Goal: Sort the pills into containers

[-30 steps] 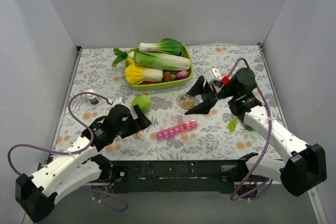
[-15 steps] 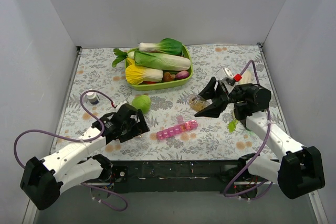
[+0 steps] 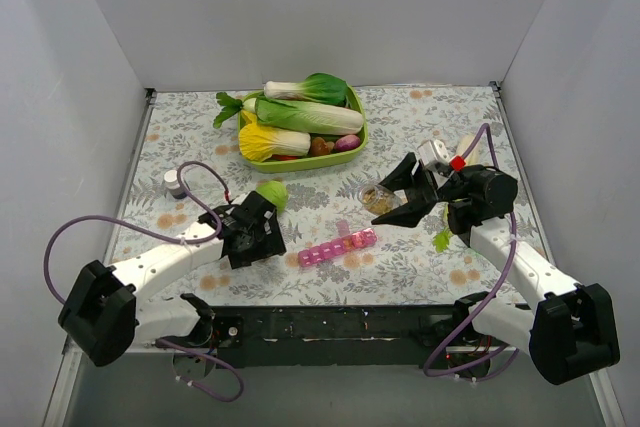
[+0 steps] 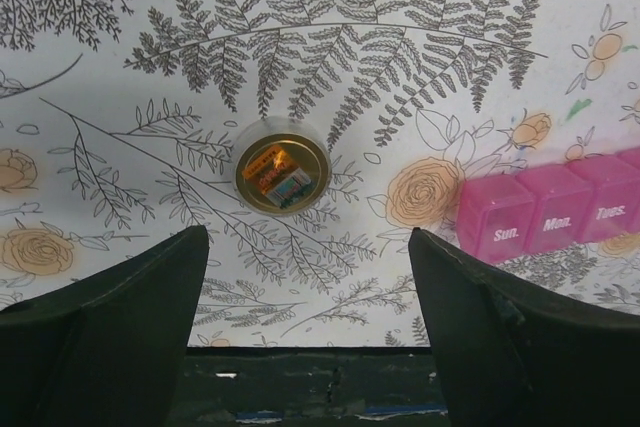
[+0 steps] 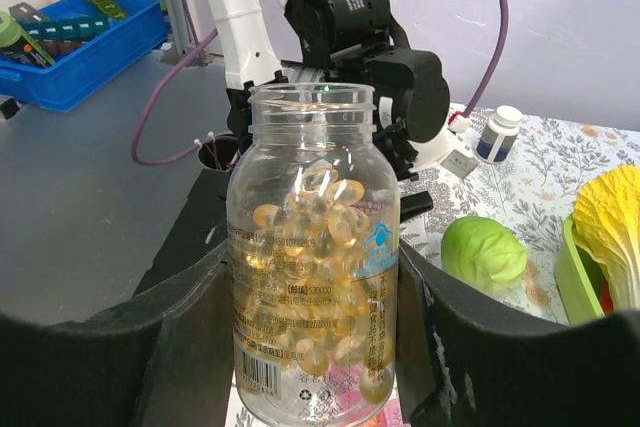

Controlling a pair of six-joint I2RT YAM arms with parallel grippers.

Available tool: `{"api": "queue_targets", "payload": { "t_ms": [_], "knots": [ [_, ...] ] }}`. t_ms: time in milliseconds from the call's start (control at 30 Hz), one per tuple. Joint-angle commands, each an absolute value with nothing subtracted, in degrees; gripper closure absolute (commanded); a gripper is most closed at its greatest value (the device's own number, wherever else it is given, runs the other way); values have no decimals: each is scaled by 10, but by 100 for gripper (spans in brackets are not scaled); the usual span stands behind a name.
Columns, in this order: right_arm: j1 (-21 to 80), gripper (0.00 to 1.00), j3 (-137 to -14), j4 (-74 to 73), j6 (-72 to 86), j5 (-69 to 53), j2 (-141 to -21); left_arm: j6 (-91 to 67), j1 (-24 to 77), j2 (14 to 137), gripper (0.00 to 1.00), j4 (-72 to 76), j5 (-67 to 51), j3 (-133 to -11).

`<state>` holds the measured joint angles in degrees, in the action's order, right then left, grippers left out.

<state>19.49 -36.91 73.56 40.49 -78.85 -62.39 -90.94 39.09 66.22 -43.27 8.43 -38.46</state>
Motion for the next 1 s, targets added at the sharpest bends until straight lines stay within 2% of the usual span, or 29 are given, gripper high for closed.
{"api": "queue_targets", "payload": {
  "t_ms": [0,33,133,233,433,533,733,967],
  "knots": [
    [192,99,-368,738,375,-784,-613,-892,388,700,22,-422,112,-413],
    [192,99,-368,731,372,-785,-613,-889,388,710,28,-421,112,-417],
    [192,99,-366,718,362,-787,-611,-886,388,744,30,-428,128,-426],
    [191,99,-363,709,354,-787,-608,-884,388,758,39,-434,148,-431],
    [191,99,-363,701,349,-787,-611,-870,388,783,39,-425,157,-439],
    [191,99,-363,693,344,-787,-609,-866,388,795,45,-420,157,-444],
    [191,99,-363,683,335,-788,-609,-858,388,799,50,-419,161,-449],
    [191,99,-362,651,310,-793,-606,-839,388,777,67,-418,140,-446]
  ]
}}
